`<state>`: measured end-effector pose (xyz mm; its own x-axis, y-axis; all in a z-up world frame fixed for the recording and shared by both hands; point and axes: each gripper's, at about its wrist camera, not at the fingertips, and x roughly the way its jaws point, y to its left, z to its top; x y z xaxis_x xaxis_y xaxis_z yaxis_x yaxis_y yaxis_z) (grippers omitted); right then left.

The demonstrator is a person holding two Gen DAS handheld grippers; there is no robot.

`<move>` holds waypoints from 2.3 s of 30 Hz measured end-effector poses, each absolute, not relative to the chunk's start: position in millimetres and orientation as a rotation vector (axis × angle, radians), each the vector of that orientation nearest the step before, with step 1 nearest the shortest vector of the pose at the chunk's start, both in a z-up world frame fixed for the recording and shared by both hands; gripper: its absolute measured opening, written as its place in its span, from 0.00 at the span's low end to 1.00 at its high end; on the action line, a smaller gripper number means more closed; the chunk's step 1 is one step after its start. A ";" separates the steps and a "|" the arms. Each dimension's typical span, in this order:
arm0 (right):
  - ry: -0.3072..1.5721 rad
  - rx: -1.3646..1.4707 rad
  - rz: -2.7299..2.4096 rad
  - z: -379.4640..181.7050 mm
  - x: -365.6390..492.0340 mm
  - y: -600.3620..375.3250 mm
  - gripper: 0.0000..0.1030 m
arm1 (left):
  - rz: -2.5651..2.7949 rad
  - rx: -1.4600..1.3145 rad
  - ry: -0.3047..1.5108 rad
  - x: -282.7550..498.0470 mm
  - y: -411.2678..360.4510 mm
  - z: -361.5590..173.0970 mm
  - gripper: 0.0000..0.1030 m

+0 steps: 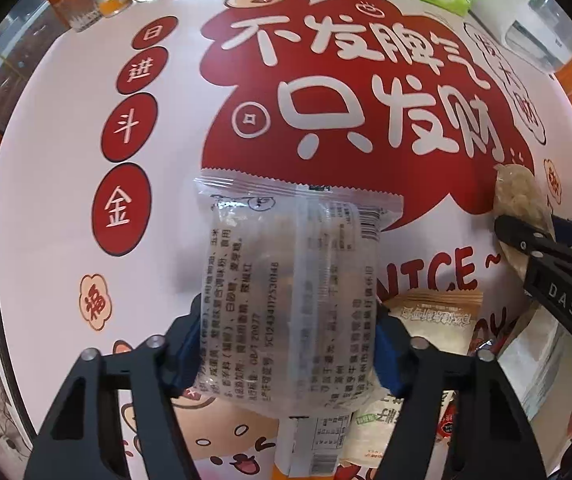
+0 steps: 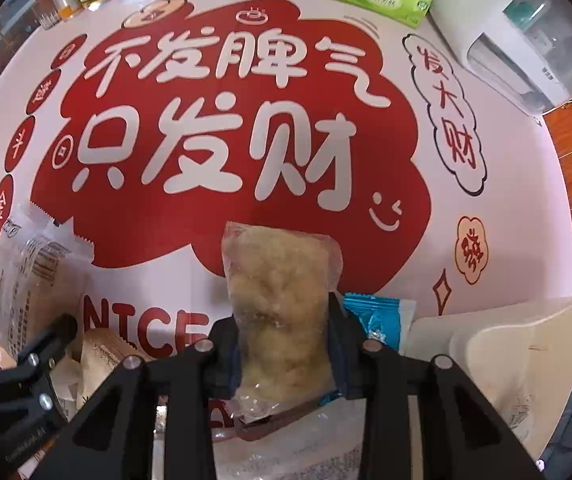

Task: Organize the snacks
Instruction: 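Grasp the clear printed pastry bag with left gripper while right grasps clear puffed-snack bag, then carry both bags over the white tray and open both grippers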

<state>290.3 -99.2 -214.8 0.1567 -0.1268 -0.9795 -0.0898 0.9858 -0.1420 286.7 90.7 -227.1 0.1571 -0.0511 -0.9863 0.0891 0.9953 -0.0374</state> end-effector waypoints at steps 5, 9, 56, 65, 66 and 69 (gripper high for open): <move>1.309 -0.077 0.023 -180.3 276.0 -101.1 0.30 | -0.059 0.015 1.371 277.5 99.1 -205.4 0.64; 1.187 0.023 0.068 -139.5 255.2 -104.3 0.30 | -0.057 -0.015 1.309 264.9 104.9 -169.3 0.64; 0.663 0.314 -0.127 -9.4 -11.2 -324.4 0.31 | -0.422 0.274 0.860 77.2 -184.3 2.2 0.64; 0.663 0.315 -0.203 -14.7 -5.9 -352.8 0.31 | -0.416 0.321 0.864 83.5 -207.2 -4.9 0.65; 0.666 0.315 -0.205 -15.9 -6.9 -354.2 0.31 | -0.413 0.325 0.863 84.4 -209.1 -5.6 0.65; 0.683 0.310 -0.211 -20.6 -4.0 -355.6 0.31 | -0.405 0.341 0.866 86.1 -212.6 -8.3 0.65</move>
